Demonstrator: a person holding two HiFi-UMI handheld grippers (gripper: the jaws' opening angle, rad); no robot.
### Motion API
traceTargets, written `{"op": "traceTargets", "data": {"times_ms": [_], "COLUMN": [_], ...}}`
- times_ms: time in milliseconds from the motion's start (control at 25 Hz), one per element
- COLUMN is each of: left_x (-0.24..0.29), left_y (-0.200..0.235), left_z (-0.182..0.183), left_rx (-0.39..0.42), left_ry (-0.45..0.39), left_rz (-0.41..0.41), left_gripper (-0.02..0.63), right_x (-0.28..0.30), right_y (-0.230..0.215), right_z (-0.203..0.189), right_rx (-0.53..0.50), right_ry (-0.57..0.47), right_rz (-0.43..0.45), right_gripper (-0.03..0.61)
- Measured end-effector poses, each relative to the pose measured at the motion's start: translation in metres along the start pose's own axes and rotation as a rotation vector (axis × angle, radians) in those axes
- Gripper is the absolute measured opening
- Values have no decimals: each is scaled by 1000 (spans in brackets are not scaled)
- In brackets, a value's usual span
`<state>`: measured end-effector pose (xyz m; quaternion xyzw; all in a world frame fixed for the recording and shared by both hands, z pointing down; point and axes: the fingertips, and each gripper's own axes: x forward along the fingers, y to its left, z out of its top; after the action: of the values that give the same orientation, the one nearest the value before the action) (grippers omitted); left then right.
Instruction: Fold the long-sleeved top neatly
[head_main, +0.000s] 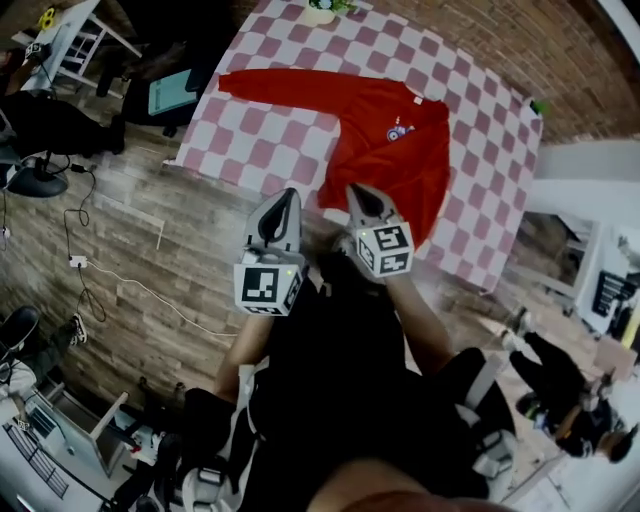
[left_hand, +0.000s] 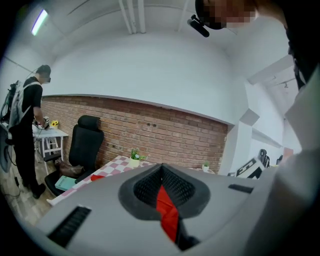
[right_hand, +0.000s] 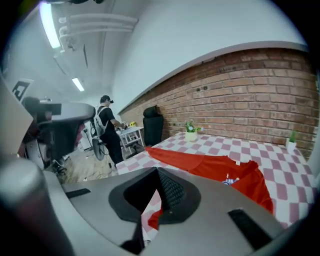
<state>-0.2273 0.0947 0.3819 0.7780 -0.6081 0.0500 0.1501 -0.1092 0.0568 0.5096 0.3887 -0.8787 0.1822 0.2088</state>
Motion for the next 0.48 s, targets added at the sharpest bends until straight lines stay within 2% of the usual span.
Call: {"op": "traceTargets", "data": {"times_ms": [160,480], "left_x": [1,12], "left_y": [-3,29], "left_z": [-3,-1], "left_rx": [-18,-53], "left_ry": [-28,-40], "left_rz": [61,150], "left_gripper": [6,6], "right_x": [-18,-19], "right_y": [5,11], "right_z": [38,94], "right_rx": [-29,-21], "right_ry": [-76,-157], "right_rz": [67,124], "right_gripper": [8,8]}}
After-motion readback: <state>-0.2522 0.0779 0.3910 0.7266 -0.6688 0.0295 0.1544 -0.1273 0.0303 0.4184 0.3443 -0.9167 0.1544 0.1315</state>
